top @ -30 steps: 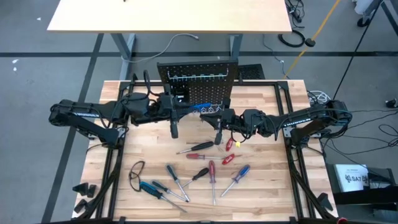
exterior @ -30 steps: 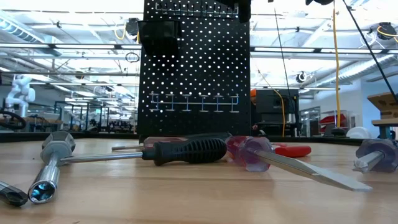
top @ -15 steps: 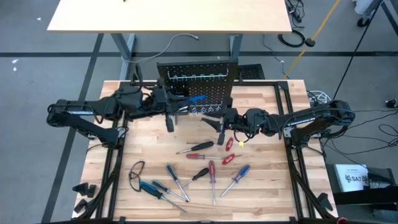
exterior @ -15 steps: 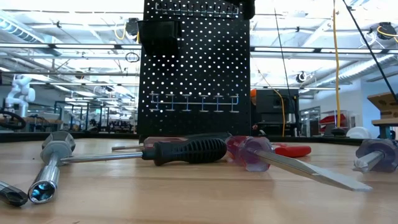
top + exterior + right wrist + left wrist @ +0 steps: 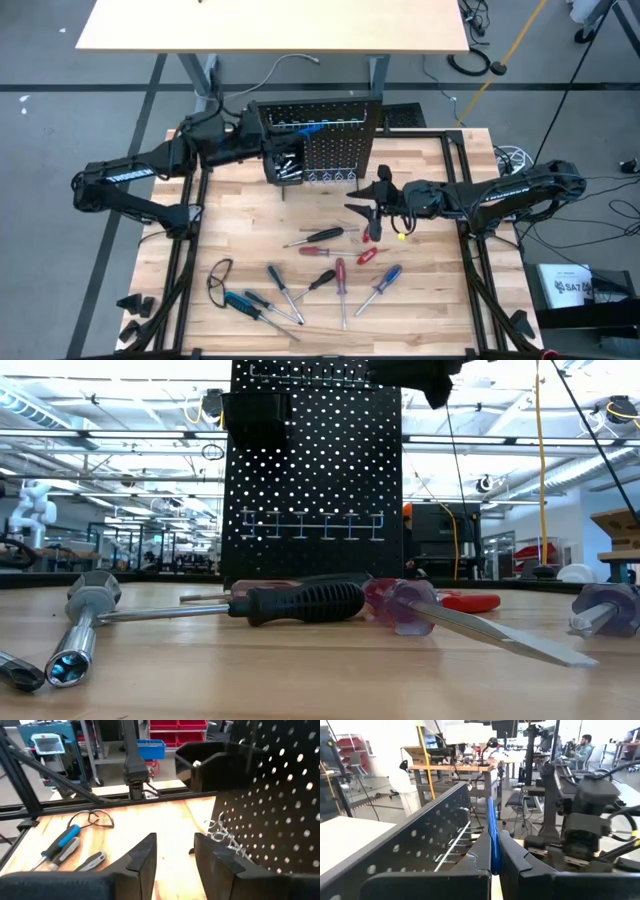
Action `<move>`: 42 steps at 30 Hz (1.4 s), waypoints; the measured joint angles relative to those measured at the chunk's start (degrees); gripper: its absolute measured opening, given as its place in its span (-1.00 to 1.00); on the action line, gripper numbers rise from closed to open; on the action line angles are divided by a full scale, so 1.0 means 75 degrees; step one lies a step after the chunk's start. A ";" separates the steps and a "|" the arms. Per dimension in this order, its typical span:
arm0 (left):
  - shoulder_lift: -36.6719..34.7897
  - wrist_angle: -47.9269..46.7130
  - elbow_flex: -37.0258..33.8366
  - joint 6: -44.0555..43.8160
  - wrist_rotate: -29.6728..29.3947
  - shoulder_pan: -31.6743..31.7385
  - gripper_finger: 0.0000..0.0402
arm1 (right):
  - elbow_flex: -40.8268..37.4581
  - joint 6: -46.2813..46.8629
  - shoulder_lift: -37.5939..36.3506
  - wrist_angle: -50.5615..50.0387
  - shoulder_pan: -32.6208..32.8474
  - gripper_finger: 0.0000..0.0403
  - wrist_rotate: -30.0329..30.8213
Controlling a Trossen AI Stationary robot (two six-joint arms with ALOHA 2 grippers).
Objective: Hang tools onto peg board
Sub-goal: Hang the pick tool on the pegboard
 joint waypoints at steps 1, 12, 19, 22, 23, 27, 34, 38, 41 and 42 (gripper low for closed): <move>0.0003 0.0001 0.0000 -0.0027 0.0114 0.0097 -0.95 | -0.0217 0.0035 -0.0064 0.0231 0.0007 -0.42 0.0078; 0.0447 0.0502 -0.0001 -0.0588 0.0994 0.0637 -0.95 | -0.1356 0.0234 -0.0844 0.1151 -0.0473 -0.45 0.0538; 0.1236 0.0082 0.0878 -0.0389 0.1218 0.0764 -0.95 | -0.1397 0.0226 -0.0851 0.1122 -0.0556 -0.45 0.0531; 0.1449 -0.0292 0.1312 -0.0358 0.1191 0.0770 -0.95 | -0.1397 0.0214 -0.0851 0.1066 -0.0561 -0.45 0.0531; 0.1490 -0.0468 0.1412 -0.0349 0.1186 0.0770 -0.95 | -0.1397 0.0214 -0.0851 0.1035 -0.0563 -0.45 0.0531; 0.1475 -0.0950 0.1563 -0.0194 0.1103 0.0680 -0.95 | -0.1397 0.0156 -0.0848 0.0941 -0.0576 -0.45 0.0531; 0.1208 -0.1131 0.1565 0.0089 0.0556 0.0229 -0.95 | -0.1397 0.0150 -0.0845 0.0874 -0.0576 -0.45 0.0528; 0.1005 -0.1029 0.1565 0.0461 0.0354 0.0134 -0.95 | -0.1397 0.0150 -0.0845 0.0874 -0.0576 -0.45 0.0529; 0.0966 -0.1060 0.1826 0.0686 0.0330 0.0269 -0.95 | -0.1397 0.0150 -0.0842 0.0871 -0.0576 -0.45 0.0528; 0.0971 -0.1197 0.1998 0.0738 0.0352 0.0350 -0.95 | -0.1397 0.0155 -0.0842 0.0874 -0.0576 -0.45 0.0528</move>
